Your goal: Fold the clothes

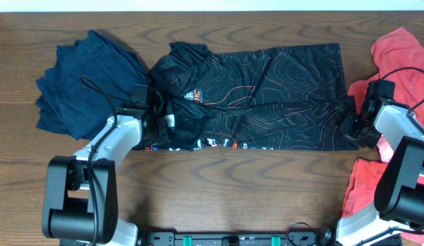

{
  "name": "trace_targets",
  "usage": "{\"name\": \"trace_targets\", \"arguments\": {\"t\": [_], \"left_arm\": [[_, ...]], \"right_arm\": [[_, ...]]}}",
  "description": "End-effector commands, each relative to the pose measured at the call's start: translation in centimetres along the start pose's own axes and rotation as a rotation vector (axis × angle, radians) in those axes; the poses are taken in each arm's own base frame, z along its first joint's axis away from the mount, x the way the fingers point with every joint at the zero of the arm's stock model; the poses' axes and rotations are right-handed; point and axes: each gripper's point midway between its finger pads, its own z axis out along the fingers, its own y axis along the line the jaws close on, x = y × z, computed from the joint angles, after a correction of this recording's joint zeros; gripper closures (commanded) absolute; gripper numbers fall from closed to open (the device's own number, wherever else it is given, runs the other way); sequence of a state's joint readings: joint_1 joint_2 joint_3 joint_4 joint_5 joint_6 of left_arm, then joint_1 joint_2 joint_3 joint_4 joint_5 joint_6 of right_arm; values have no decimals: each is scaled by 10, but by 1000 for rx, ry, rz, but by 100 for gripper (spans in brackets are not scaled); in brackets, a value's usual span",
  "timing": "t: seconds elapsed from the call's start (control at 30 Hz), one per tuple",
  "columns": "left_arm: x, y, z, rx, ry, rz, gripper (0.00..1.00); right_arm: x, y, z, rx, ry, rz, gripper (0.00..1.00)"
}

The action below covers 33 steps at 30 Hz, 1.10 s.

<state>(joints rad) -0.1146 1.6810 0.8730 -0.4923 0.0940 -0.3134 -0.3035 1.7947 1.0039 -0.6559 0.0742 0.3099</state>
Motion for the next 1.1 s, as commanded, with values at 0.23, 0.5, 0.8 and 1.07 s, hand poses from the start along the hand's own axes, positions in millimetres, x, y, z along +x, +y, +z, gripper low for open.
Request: {"name": "trace_targets", "arguments": {"t": [0.23,0.5,0.8,1.07], "left_arm": [[49,23,7,-77,160,-39,62],[90,38,-5,-149,332,-79,64],[19,5,-70,-11,50,-35,28],[-94,-62,-144,210,-334,196,2]], "right_arm": [[43,-58,6,286,111,92,99],[57,-68,1,315,174,118,99],[22,-18,-48,68,41,64,68],[-5,40,-128,-235,-155,-132,48]]}}
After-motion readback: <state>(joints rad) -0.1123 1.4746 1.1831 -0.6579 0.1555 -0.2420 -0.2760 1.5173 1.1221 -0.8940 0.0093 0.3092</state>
